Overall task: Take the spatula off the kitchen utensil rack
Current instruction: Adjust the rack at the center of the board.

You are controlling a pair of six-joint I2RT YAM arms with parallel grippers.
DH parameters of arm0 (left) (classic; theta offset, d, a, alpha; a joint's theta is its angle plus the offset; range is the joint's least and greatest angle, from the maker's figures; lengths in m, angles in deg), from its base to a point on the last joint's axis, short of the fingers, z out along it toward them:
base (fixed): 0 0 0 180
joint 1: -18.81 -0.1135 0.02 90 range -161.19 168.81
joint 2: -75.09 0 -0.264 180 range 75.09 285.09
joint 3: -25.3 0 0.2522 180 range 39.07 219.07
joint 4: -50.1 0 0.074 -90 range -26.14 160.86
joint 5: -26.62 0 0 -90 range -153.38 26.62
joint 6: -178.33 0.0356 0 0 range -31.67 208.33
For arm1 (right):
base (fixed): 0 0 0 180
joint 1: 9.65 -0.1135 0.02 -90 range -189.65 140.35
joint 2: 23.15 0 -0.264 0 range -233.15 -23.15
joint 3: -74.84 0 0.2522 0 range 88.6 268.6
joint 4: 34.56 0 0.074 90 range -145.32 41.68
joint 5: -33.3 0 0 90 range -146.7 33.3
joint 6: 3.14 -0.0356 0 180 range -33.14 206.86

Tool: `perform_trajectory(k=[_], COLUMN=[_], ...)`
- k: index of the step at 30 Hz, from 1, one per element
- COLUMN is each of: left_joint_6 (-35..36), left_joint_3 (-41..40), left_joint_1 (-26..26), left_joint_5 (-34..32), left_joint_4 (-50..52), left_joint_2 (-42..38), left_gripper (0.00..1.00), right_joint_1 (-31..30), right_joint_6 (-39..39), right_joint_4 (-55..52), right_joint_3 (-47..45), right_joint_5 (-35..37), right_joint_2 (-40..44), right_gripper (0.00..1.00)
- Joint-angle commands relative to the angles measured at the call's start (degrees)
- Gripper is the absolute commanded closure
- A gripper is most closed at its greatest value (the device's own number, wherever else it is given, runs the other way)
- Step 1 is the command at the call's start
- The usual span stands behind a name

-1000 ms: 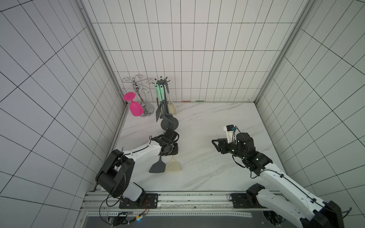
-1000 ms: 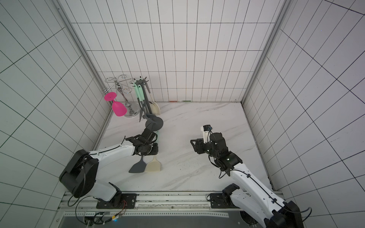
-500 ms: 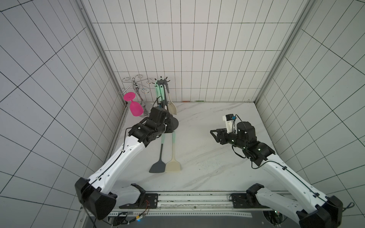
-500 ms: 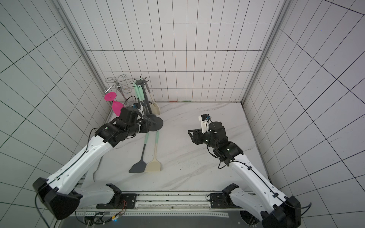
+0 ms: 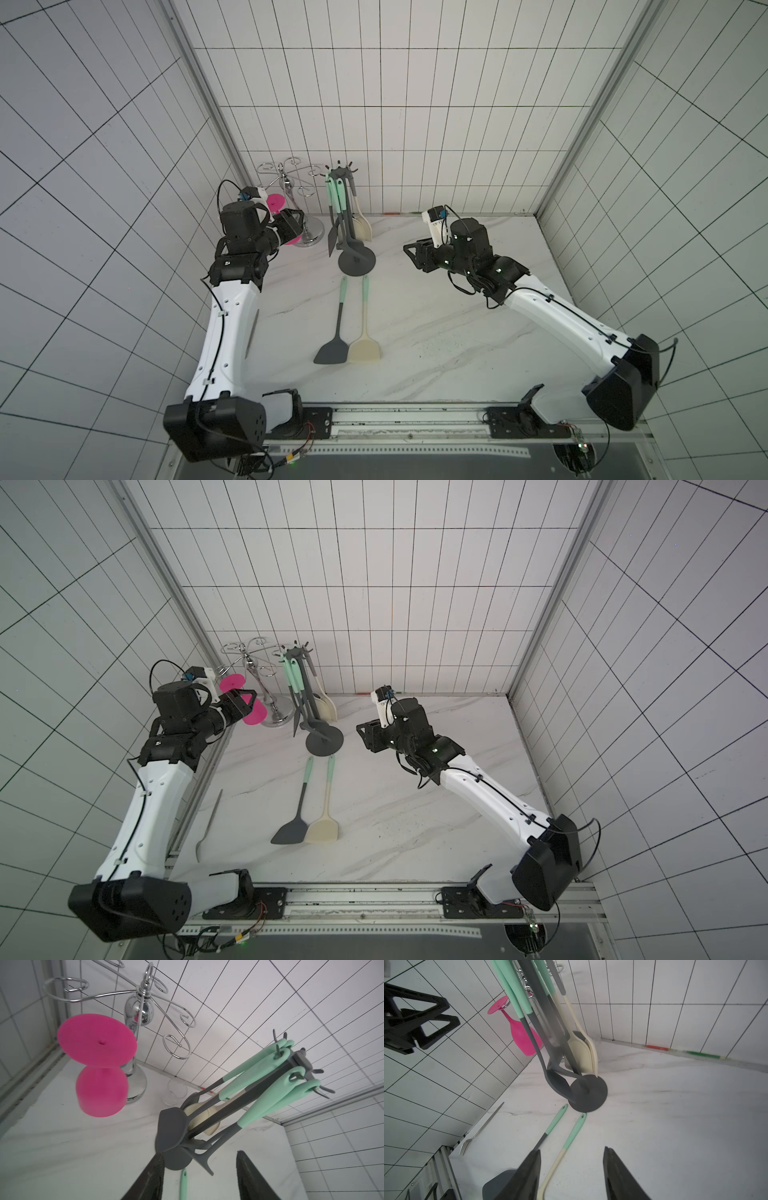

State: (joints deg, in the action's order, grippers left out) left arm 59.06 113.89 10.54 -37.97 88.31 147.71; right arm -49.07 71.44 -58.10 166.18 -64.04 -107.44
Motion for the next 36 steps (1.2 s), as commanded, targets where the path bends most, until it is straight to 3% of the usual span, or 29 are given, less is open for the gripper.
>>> perform_trajectory(k=[1,6,12,16,26,31,36], left_joint_6=[-5.4,-5.7,-6.0,-7.0,-6.7,-2.9,-2.0], left_joint_3=[-2.6,-1.1,6.1,10.8,21.8,25.9,27.0], left_joint_1=[-0.1,0.1,0.3,1.8,5.0,6.5,6.6], left_joint_5=[13.7,14.8,12.6,11.9,11.3,10.3,10.5], left_joint_4=[-16.6,-21.6,-21.1,-21.9,-17.7,-11.3,-9.4], left_joint_2=[1.1,4.6,8.4,12.0,21.3,23.7,25.1], left_gripper=[0.47,0.47,0.47,0.47,0.47,0.47,0.53], right_joint_1=[-1.1,-1.3,-1.3,-1.0,0.6,1.2,1.4], right_joint_6=[4.0,9.0,13.6,16.1,16.0,15.6,15.8], right_joint_4=[4.6,13.7,15.3,16.9,25.3,26.7,27.1], right_joint_3=[6.5,18.2,37.7,45.7,48.3,51.4,52.9], right_joint_5=[7.2,9.4,7.9,8.4,5.9,5.6,4.6], right_joint_2=[-6.4,-20.3,-35.3,-41.4,-46.9,-49.7,-50.9], right_gripper=[0.48,0.45,0.42,0.41,0.38,0.37,0.37])
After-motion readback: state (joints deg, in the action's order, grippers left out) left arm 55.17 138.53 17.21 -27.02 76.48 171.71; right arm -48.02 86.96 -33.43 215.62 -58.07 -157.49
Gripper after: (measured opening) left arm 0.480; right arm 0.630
